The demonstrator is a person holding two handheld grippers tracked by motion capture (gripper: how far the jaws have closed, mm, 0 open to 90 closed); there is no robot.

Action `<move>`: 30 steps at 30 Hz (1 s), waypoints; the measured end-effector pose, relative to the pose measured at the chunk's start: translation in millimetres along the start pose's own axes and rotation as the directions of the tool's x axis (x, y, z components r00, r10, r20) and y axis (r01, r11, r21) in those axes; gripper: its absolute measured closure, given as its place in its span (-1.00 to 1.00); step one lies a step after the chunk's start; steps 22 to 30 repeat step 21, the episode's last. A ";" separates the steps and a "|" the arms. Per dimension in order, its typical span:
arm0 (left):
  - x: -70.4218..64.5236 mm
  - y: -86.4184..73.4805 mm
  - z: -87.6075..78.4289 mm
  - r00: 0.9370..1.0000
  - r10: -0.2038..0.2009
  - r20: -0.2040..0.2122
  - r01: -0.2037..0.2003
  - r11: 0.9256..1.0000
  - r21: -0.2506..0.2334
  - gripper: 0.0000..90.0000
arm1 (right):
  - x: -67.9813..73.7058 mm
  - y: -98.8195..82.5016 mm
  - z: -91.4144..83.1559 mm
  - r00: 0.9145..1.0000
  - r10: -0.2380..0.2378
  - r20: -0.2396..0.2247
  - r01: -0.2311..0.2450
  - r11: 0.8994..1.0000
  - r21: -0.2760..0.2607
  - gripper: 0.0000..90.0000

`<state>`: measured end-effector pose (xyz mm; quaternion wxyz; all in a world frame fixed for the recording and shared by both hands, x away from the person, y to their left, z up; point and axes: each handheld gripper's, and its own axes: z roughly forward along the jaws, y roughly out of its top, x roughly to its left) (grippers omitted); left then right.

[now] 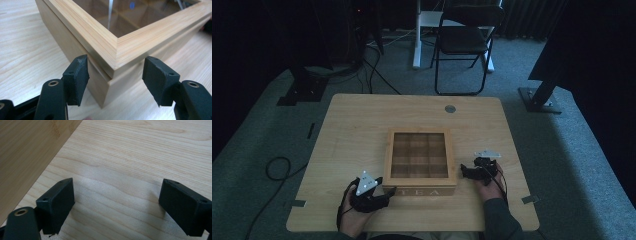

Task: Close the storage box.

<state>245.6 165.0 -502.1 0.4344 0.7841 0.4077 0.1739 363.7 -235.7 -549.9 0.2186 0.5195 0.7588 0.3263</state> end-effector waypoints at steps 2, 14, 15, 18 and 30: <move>3.1 0.5 -6.6 0.999 -0.044 0.032 0.045 0.998 -0.046 -0.15 | 0.0 -0.1 0.0 1.000 0.000 0.000 0.000 1.000 0.000 -0.72; 21.6 1.2 -23.0 0.993 -0.114 -0.016 0.110 0.982 -0.150 -0.18 | 0.1 0.0 0.0 1.000 0.000 -0.001 0.000 1.000 0.000 -0.72; 22.4 1.3 -23.9 0.993 -0.118 -0.020 0.114 0.981 -0.155 -0.18 | 0.1 0.0 0.0 1.000 0.000 -0.001 0.000 1.000 0.000 -0.72; 25.9 0.9 -25.2 0.990 -0.141 -0.030 0.134 0.976 -0.169 -0.18 | 0.0 0.0 0.0 1.000 0.000 -0.001 0.000 1.000 0.000 -0.72; 28.2 0.5 -25.7 0.987 -0.156 -0.035 0.148 0.974 -0.172 -0.18 | 0.0 0.0 0.0 1.000 0.000 -0.001 0.000 1.000 0.000 -0.72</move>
